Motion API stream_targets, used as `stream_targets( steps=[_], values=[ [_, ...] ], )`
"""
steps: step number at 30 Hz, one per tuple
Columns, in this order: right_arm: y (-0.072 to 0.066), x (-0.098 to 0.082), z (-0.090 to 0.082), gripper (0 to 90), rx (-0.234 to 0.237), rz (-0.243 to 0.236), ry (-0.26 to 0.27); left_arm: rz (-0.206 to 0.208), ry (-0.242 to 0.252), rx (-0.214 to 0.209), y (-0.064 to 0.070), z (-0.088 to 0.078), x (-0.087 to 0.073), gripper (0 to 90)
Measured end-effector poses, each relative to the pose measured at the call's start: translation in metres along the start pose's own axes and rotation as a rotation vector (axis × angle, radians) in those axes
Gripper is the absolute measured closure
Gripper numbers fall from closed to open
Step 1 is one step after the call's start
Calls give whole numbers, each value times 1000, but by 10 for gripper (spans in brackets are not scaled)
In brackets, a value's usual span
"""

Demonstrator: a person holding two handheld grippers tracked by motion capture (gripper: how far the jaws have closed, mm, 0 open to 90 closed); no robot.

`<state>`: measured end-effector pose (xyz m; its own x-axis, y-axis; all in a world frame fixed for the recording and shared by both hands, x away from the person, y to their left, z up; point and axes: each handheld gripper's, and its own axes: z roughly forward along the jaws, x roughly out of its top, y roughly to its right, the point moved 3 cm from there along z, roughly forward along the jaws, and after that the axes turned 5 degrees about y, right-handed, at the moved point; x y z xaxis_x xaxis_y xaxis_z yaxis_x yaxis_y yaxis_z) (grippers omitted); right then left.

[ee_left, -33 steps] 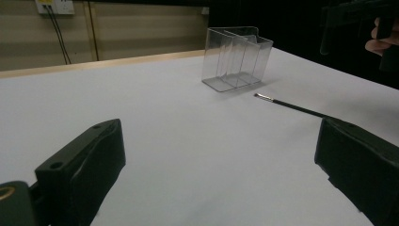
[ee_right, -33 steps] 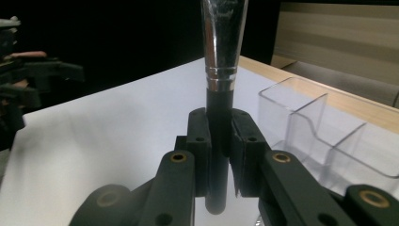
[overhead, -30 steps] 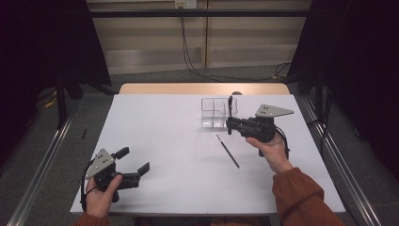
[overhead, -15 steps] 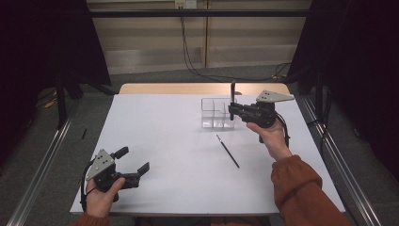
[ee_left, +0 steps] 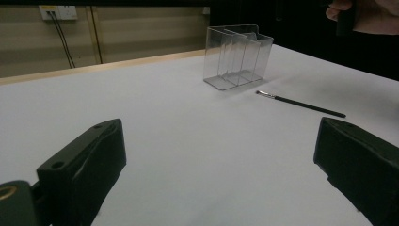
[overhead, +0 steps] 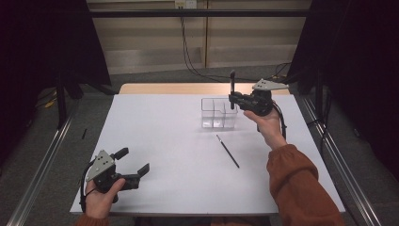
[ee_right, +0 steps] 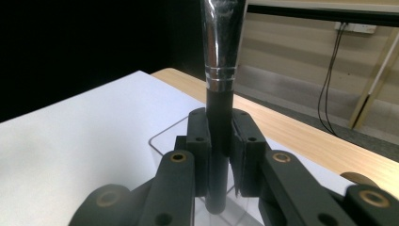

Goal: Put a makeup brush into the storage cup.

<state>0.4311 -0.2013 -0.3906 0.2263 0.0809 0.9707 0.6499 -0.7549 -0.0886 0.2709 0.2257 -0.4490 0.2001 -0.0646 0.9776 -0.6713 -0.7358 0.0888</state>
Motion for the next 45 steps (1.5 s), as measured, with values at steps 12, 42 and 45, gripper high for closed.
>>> stream_targets(
  steps=[12, 42, 45],
  values=[
    [9, -8, 14, 797, -31, 24, -7, 15, 0, 5, -2, -2, 1, 32],
    [22, -46, 27, 796, -60, 47, -53, 28, -20, 9, -6, -1, -3, 37],
    [22, -49, 28, 795, -62, 55, -58, 34, -20, 11, -6, -1, -3, 41]
  ],
)
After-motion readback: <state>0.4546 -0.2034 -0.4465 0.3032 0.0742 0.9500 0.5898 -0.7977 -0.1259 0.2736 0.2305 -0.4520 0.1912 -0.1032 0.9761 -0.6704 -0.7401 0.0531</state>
